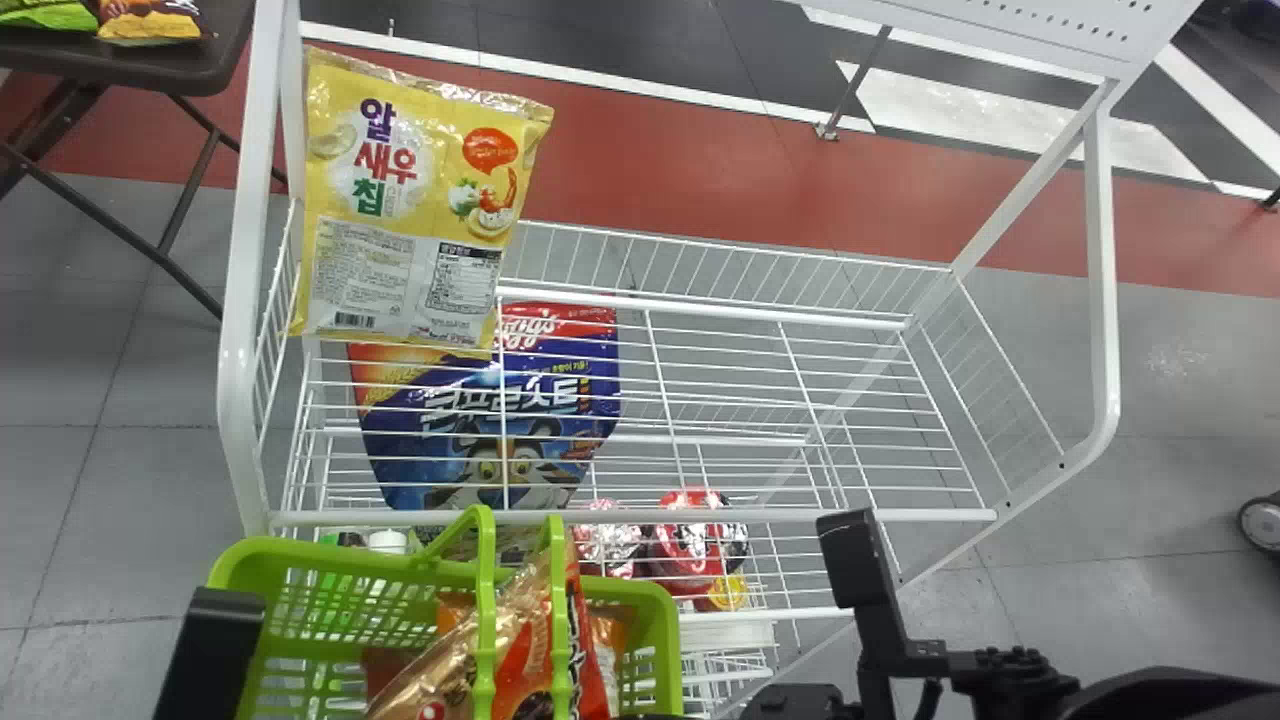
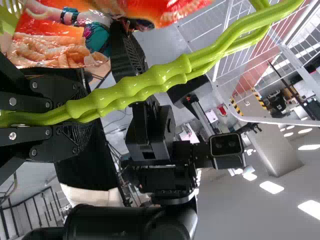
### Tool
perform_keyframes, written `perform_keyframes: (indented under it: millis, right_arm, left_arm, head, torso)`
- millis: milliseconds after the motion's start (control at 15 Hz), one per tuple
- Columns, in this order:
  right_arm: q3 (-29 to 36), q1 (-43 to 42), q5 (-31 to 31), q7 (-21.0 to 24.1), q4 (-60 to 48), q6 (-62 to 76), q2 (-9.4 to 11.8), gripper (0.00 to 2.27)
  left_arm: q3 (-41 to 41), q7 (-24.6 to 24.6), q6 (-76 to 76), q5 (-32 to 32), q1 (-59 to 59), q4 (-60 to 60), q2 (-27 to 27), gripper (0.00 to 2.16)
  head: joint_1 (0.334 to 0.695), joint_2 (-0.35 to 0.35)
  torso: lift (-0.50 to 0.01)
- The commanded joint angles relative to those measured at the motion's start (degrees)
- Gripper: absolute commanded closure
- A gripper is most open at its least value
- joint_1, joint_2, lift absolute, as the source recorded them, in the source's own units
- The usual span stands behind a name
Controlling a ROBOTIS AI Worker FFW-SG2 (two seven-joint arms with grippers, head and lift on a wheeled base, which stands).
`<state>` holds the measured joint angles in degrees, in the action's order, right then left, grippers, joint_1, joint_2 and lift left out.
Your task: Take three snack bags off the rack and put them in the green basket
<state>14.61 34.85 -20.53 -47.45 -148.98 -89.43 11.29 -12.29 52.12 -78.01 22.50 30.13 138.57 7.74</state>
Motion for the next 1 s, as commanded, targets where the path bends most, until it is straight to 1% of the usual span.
perform_keyframes:
  millis: [0, 133, 267, 333, 400, 467, 600, 733, 933]
  right_arm:
    - [2.4, 0.0, -4.3, -1.4, -0.5, -0.6, -0.2, 2.24]
    - [1.3, 0.0, -4.2, -2.9, 0.8, -0.6, -0.6, 2.23]
    - [0.7, -0.1, -4.3, -5.3, 3.3, -0.6, -0.7, 1.99]
    - [1.0, -0.1, -4.3, -5.5, 3.4, -0.6, -0.6, 1.47]
    - [1.7, -0.1, -4.0, -5.4, 3.4, -0.6, -0.6, 0.77]
    - [3.5, -0.1, -3.8, -5.3, 3.3, -0.6, -0.7, 0.0]
    - [7.5, -0.1, -3.7, -5.3, 3.2, -0.6, -0.7, 0.0]
    - [11.0, -0.1, -2.3, -4.8, 3.2, -0.6, -1.3, 0.05]
    - [14.4, -0.5, -1.3, -4.7, 3.4, -0.6, -1.4, 0.05]
  left_arm:
    - [0.0, 0.0, 0.0, 0.0, 0.1, -0.1, 0.0, 1.59]
    - [-0.5, 0.0, 0.2, -0.2, 0.2, 0.0, 0.0, 1.59]
    - [-0.6, 0.1, 0.2, -0.3, 0.2, -0.1, 0.1, 1.59]
    - [-0.6, 0.0, 0.2, -0.3, 0.1, -0.1, 0.0, 1.59]
    - [-0.7, 0.0, 0.2, -0.3, 0.0, -0.1, 0.0, 1.59]
    - [-0.7, 0.0, 0.2, -0.3, 0.0, -0.1, 0.0, 1.59]
    - [-0.7, 0.1, 0.2, -0.3, 0.2, 0.0, 0.1, 1.59]
    - [-0.7, 0.1, 0.2, -0.3, 0.3, 0.1, 0.1, 1.59]
    - [-1.3, -0.1, 0.2, -0.4, 0.4, 0.3, 0.1, 1.59]
  head:
    - [0.695, -0.35]
    - [0.695, -0.35]
    - [0.695, -0.35]
    - [0.695, -0.35]
    - [0.695, -0.35]
    - [0.695, -0.35]
    - [0.695, -0.35]
    - [0.695, -0.35]
    - [0.695, -0.35]
  torso:
    - [-0.023]
    - [-0.023]
    - [-0.023]
    - [-0.023]
    - [-0.023]
    - [-0.023]
    - [-0.023]
    - [-0.023]
    - [-0.023]
